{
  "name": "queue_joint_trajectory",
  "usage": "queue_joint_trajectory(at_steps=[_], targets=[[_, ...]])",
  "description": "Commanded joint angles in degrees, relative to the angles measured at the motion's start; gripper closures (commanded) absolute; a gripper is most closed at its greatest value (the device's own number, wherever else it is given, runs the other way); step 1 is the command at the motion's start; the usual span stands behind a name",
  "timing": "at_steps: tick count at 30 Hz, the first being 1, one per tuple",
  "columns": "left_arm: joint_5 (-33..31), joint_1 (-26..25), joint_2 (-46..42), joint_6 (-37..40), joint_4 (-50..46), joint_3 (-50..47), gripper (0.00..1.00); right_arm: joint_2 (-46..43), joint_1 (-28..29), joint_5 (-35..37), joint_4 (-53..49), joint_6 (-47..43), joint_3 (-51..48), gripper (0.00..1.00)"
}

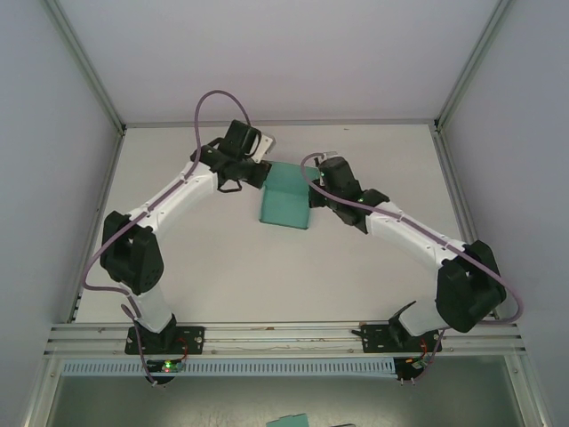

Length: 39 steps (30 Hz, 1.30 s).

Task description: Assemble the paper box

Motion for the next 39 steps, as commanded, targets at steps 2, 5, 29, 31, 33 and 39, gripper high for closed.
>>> queue_joint_trajectory(at_steps=[2,5,29,31,33,39], targets=[[-5.6,-2.5,0.1,-24.9,8.9,-5.8,1.00,4.6,1.6,9.3,13.3,19.1,-0.2,1.00],[-6.8,-2.6,0.1,-30.9,10.9,-8.0,1.00,9.1,3.1,8.4,11.9,18.8,3.6,1.00],[-9.3,-8.9,-6.2,-35.5,18.4,-23.7,1.00,7.0,10.1,16.5,23.1,12.1,-14.5,1.00],[-11.6,-9.4,-7.8,-34.6,18.3,-27.0,1.00,5.6,10.3,16.2,26.6,11.0,-18.8,1.00],[-11.7,-9.4,-9.8,-32.9,18.1,-29.1,1.00,4.3,10.6,15.6,28.8,9.7,-22.3,1.00],[-8.0,-11.3,-18.3,-28.3,19.3,-34.6,0.71,-0.6,13.5,19.5,32.1,7.2,-30.0,1.00]])
